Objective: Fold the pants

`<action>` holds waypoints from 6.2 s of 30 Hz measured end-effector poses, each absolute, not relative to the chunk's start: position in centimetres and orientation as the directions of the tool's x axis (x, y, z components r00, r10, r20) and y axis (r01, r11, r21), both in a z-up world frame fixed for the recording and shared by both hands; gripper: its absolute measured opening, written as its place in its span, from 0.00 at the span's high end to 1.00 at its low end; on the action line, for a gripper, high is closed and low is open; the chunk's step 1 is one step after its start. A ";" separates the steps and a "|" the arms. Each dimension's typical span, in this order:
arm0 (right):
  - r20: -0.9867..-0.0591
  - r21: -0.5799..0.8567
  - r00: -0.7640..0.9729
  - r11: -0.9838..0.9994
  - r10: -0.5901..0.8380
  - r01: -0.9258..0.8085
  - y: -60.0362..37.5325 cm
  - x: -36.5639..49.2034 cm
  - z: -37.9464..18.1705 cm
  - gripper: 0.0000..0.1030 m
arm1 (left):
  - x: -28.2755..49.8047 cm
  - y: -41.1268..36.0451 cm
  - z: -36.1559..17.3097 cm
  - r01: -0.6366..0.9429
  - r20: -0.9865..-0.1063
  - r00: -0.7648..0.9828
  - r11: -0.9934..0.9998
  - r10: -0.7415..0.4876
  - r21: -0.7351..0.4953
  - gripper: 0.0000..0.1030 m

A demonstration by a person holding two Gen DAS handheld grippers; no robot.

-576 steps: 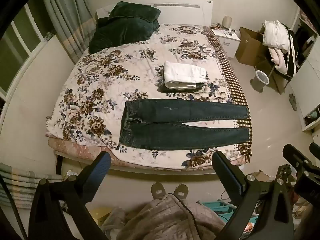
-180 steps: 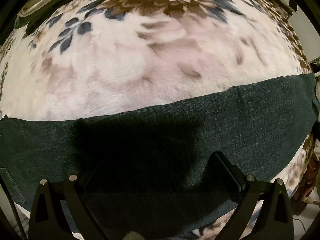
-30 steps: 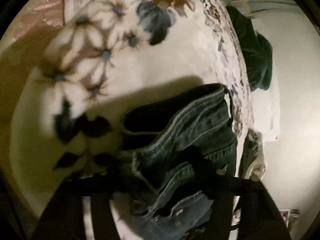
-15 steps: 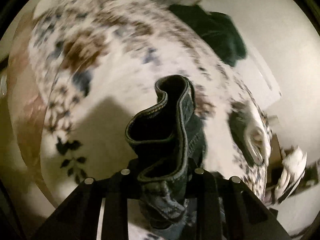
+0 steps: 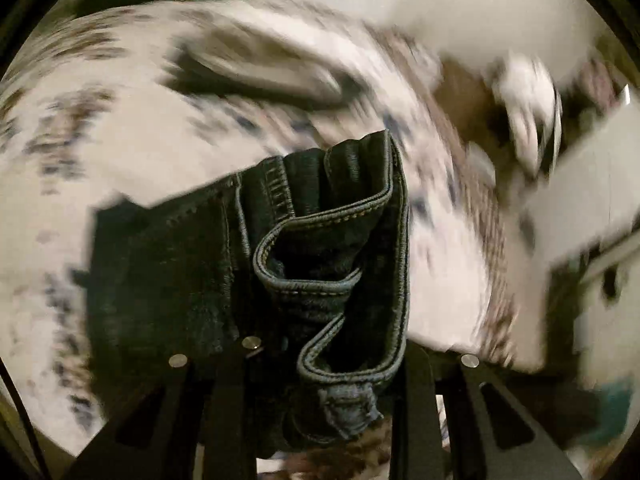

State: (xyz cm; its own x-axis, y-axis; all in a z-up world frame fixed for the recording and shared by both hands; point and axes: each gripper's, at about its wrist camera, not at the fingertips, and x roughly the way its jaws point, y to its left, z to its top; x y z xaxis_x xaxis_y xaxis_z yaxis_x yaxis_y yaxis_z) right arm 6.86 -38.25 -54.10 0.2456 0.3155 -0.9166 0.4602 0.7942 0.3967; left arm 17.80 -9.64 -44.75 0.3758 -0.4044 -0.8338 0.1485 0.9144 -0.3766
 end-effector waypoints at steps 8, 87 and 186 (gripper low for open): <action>-0.934 0.342 0.271 0.801 0.232 0.491 -46.5 3.7 -53.0 0.61 | 16.1 -17.4 -50.2 0.247 -0.936 0.228 0.946 -0.267 -0.209 0.78; -0.680 0.700 0.197 0.544 0.706 0.464 -41.1 3.6 -61.5 0.07 | 26.1 6.4 -50.9 -0.144 -0.793 0.201 0.783 -0.576 -0.605 0.13; -0.885 -0.036 0.446 0.976 -0.132 0.215 -23.7 38.4 -19.3 0.03 | 44.3 -0.6 -22.6 0.061 -0.866 0.499 0.998 -0.029 0.002 0.05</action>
State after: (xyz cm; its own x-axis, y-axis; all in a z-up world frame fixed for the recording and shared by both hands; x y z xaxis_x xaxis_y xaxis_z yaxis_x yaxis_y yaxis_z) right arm 38.41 -23.71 -19.32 0.4464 -0.1315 -0.8851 0.2154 0.9759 -0.0364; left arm 44.31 -0.60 -22.56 0.4993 -0.0288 -0.8660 0.0610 0.9981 0.0020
